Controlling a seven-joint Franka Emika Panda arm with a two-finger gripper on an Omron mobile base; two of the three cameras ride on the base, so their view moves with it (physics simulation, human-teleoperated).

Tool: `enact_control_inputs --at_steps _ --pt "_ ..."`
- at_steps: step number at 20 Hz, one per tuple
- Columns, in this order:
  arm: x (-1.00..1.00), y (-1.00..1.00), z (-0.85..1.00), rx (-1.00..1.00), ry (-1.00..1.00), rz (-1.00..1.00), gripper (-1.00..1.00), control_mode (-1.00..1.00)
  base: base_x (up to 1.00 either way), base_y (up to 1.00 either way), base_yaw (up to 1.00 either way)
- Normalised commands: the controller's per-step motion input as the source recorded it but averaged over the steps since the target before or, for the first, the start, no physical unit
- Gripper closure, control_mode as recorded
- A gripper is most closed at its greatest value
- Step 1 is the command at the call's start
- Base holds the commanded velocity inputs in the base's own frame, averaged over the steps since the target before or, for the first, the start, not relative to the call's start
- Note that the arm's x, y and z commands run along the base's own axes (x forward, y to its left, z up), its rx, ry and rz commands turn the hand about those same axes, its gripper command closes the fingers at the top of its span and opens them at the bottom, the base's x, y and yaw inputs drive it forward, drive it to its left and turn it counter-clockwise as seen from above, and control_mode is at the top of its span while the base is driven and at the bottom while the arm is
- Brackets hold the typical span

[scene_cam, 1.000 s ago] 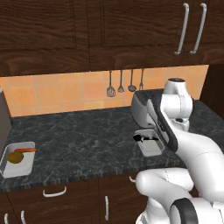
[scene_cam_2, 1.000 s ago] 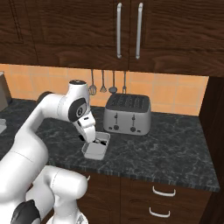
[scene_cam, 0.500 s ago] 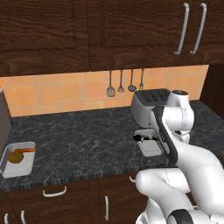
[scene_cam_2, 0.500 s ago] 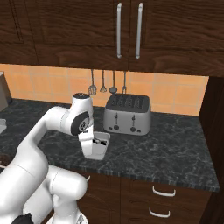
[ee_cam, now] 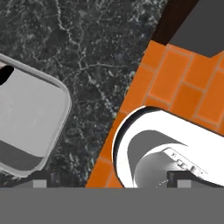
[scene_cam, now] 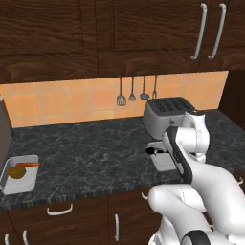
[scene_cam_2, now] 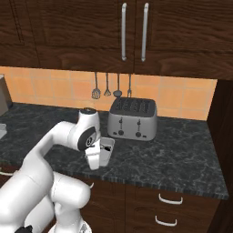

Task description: Take the meat container that has the fish and place it on the second highest rack of the freezer. Then take the vegetable container that has the avocado and carrot and place it on the highest rack of the freezer.

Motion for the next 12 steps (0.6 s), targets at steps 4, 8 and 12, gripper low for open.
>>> enact_control_inputs --at_steps 4,8,12 --pt "0.42 -0.06 -0.17 0.02 0.09 0.00 -1.00 -1.00 0.00 0.00 0.00" --pt "0.53 0.00 -0.21 0.01 0.15 -0.03 -1.00 -1.00 0.00 0.00 0.00" --pt "0.34 0.00 -0.23 0.00 0.11 -0.04 -1.00 -1.00 0.00 0.00 0.00"
